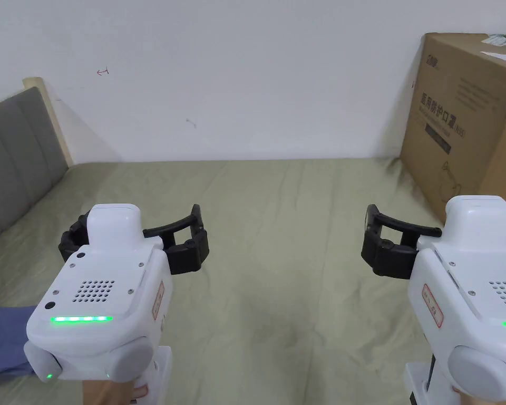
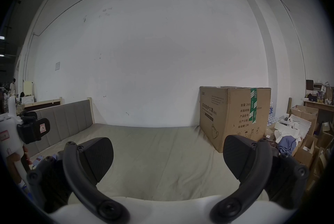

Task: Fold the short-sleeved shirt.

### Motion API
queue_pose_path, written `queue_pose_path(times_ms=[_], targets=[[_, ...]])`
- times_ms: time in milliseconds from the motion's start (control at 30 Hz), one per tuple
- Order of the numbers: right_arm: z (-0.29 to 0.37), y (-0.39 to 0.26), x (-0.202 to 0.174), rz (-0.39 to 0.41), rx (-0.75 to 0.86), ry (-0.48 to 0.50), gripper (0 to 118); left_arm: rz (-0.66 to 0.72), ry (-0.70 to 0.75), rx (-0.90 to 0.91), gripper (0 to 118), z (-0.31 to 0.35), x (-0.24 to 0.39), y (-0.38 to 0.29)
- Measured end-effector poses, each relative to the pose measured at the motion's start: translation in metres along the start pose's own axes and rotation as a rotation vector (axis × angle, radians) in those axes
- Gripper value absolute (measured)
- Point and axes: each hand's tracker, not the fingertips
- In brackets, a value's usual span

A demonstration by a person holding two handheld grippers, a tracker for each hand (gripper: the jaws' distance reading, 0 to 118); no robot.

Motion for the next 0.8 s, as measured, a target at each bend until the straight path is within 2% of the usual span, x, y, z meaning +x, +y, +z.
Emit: queue_pose_path(times_ms=[800], targets=[[-0.0006,0.0008,-0.0057,0.021,0.007,0.002,118,0.011,-0.007,0.007,118,-0.0009,-0.0002,0.001]])
